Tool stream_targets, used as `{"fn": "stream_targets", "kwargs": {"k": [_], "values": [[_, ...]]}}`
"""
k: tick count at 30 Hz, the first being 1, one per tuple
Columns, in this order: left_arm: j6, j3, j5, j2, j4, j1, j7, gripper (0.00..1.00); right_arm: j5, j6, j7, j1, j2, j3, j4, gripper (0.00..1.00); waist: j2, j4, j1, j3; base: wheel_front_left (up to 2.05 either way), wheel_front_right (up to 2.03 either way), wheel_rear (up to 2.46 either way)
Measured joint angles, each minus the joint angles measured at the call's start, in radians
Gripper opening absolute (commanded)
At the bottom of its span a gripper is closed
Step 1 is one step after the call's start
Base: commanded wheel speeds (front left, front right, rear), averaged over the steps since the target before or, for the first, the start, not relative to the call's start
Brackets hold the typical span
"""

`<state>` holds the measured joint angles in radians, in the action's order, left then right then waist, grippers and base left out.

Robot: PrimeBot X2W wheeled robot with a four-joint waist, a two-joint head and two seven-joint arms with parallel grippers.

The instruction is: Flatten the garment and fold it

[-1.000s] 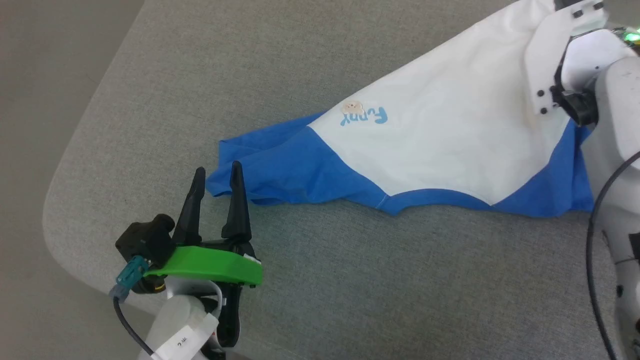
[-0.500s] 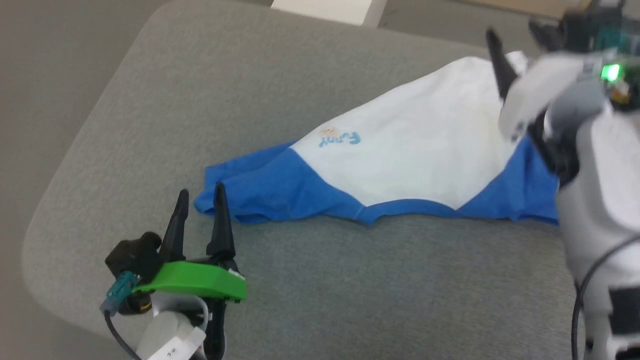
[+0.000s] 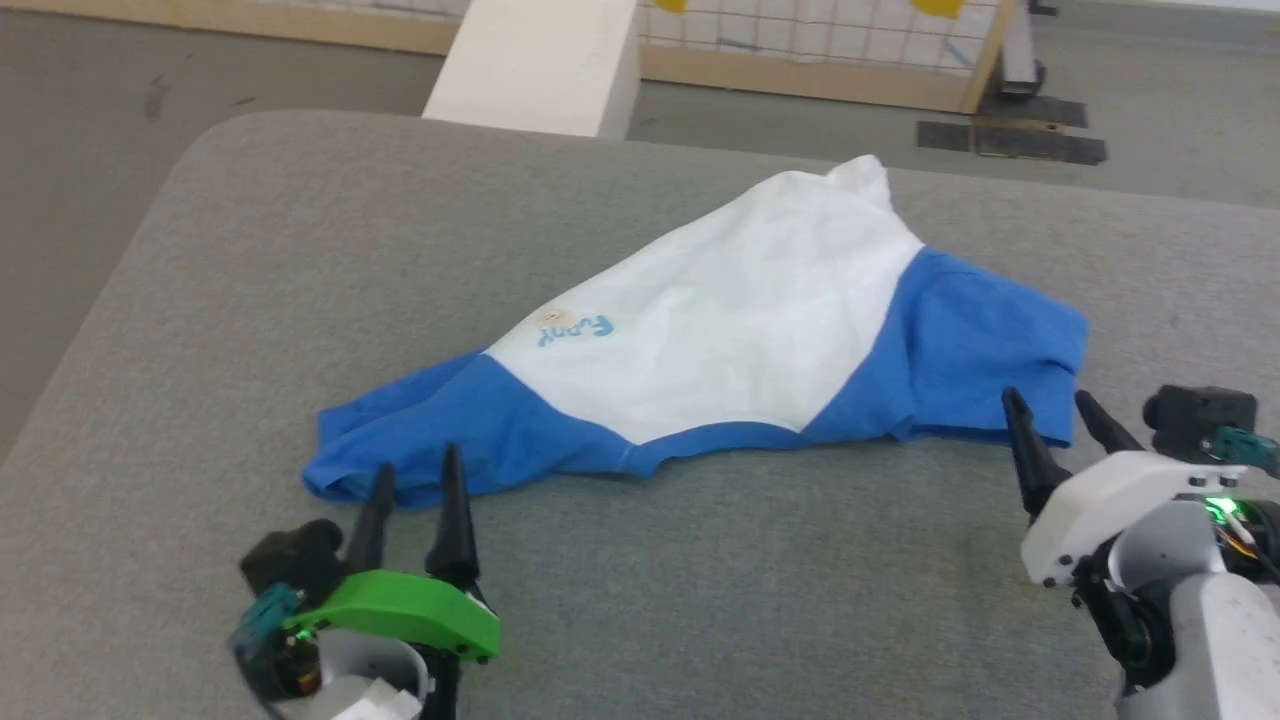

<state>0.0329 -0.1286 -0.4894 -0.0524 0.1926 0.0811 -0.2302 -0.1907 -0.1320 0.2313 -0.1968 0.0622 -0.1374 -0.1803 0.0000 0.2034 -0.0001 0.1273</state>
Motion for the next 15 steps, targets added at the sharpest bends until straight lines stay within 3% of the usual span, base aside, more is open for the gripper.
{"fn": "stream_targets", "kwargs": {"k": [7, 11, 15], "values": [[0.122, -0.068, -0.172, 0.0, 0.094, 0.066, 0.254, 1.0, 0.015, 0.0, 0.038, 0.019, -0.007, -0.033, 0.103, 1.0, 0.0, -0.039, 0.0, 0.015, 0.0, 0.0, 0.0], [0.179, -0.072, -0.181, 0.002, 0.147, 0.15, 0.301, 1.0, 0.014, 0.0, 0.046, 0.019, -0.009, -0.032, 0.128, 1.0, 0.0, -0.047, 0.0, 0.04, 0.0, 0.0, 0.0], [0.206, -0.061, -0.185, 0.0, 0.202, 0.198, 0.326, 1.0, 0.009, 0.0, 0.05, 0.018, -0.01, -0.03, 0.136, 1.0, 0.0, -0.058, 0.0, 0.062, 0.0, 0.0, 0.0]]}}
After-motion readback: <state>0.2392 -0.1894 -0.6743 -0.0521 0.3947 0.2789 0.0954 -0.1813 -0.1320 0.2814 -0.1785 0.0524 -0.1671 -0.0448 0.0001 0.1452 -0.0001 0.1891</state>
